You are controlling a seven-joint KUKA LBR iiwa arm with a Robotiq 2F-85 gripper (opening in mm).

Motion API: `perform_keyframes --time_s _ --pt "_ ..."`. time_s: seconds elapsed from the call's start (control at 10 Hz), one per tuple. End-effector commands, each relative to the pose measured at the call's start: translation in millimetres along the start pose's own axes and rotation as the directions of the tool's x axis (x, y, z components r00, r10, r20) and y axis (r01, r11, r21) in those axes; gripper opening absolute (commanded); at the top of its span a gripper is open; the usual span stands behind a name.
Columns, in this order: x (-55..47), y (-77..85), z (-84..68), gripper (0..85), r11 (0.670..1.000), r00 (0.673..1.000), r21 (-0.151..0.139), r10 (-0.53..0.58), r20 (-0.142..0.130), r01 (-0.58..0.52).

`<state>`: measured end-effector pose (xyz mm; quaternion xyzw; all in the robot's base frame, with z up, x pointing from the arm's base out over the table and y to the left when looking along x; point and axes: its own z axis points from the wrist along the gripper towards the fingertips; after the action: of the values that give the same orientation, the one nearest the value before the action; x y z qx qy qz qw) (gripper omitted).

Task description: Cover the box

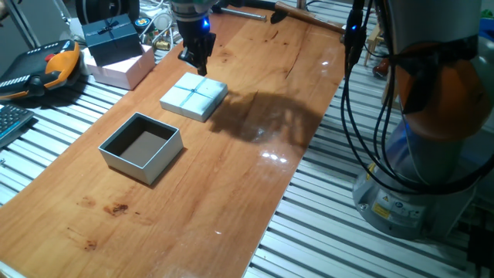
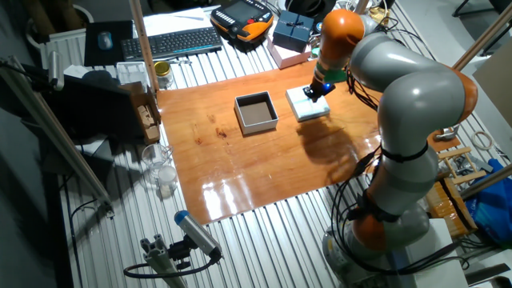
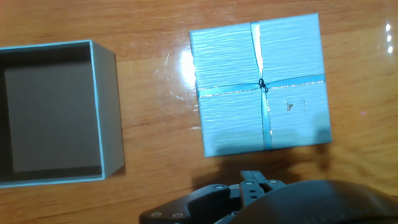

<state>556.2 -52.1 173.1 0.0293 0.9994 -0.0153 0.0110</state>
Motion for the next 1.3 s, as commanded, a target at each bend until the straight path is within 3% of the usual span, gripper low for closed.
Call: perform_keyframes --time_s 0.0,0.3,0.6,0.8,0.9,1.2 --pt "-3.0 -2.5 4.0 0.0 1.0 1.0 0.004 -0.007 0.003 0.007" --pt "-11.0 -16.0 20.4 0.0 1.0 1.0 -0.001 -0.018 0.013 0.018" --pt "-17.9 -21.8 36.5 0.0 0.999 1.0 -0.024 -0.026 0.017 0.027" --pt "-21.0 -24.1 42.7 0.0 1.0 0.999 -0.015 -0.02 0.037 0.021" --pt "-24.3 -25.7 47.7 17.0 1.0 0.999 -0.005 -0.029 0.038 0.029" --pt "-32.4 -28.8 63.4 17.0 0.999 0.998 -0.025 -0.035 0.051 0.036"
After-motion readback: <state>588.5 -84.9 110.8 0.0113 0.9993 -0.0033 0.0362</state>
